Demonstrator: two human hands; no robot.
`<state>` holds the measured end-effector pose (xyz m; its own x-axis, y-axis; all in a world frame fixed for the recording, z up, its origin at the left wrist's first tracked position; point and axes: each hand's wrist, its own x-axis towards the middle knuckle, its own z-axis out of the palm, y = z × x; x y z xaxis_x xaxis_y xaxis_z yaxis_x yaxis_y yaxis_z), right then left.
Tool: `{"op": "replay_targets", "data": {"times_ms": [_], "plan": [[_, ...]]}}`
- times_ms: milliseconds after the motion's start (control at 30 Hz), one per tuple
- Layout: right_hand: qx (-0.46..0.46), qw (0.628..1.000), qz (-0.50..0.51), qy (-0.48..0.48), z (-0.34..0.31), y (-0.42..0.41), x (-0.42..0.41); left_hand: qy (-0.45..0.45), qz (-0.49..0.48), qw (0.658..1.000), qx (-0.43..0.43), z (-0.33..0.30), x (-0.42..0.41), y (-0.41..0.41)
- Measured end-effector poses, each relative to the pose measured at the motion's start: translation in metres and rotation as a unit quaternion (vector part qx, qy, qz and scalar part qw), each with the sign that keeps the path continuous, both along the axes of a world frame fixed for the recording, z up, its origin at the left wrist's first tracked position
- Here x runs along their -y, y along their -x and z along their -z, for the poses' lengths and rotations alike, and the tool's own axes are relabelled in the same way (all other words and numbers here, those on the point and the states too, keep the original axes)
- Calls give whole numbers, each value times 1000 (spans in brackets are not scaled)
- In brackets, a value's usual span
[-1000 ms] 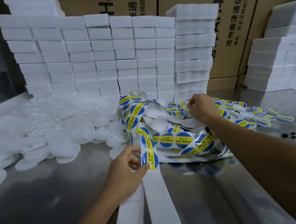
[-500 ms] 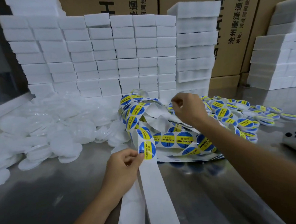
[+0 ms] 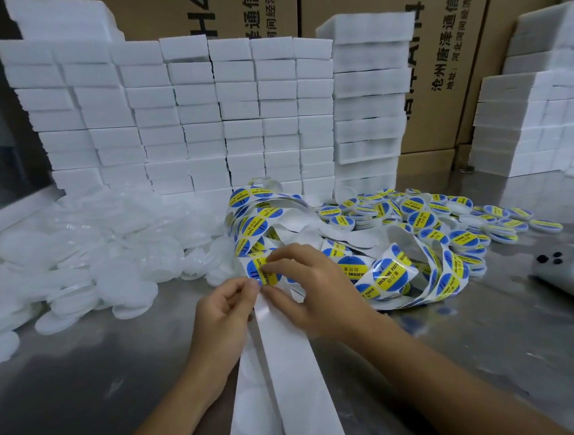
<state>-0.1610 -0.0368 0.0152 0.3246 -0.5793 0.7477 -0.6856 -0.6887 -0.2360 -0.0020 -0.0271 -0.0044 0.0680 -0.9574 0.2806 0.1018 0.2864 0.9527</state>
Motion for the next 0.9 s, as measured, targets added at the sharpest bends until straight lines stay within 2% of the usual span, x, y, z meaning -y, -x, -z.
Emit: {"op": "replay_targets", "data": {"times_ms": [100,267,400,500,567,667,733,833,900], "plan": [[-27,1000,1,-3,2,5,-3,14,37,999,7,0,-2,1],[-25,999,1,37,3,-1,-5,51,5,996,75,3,1,-5],[37,999,-9,1,3,-2,-4,68,-19,989,126,7,5,-9],[139,989,3,-51,1,4,-1,68,-31,984,160,8,5,-10],[248,959,23,-134,-2,7,1,80,-27,976,198,7,5,-13],[440,856,16,-272,-10,13,4,75,-26,969,236,9,6,-15],[498,810,15,-309,-15,17,4,71,-53,965,247,10,8,-15],[517,800,-10,-303,-19,17,1,116,-97,945,291,8,8,-18],[515,807,-30,-287,-20,13,-2,103,-92,919,368,7,13,-23]]}}
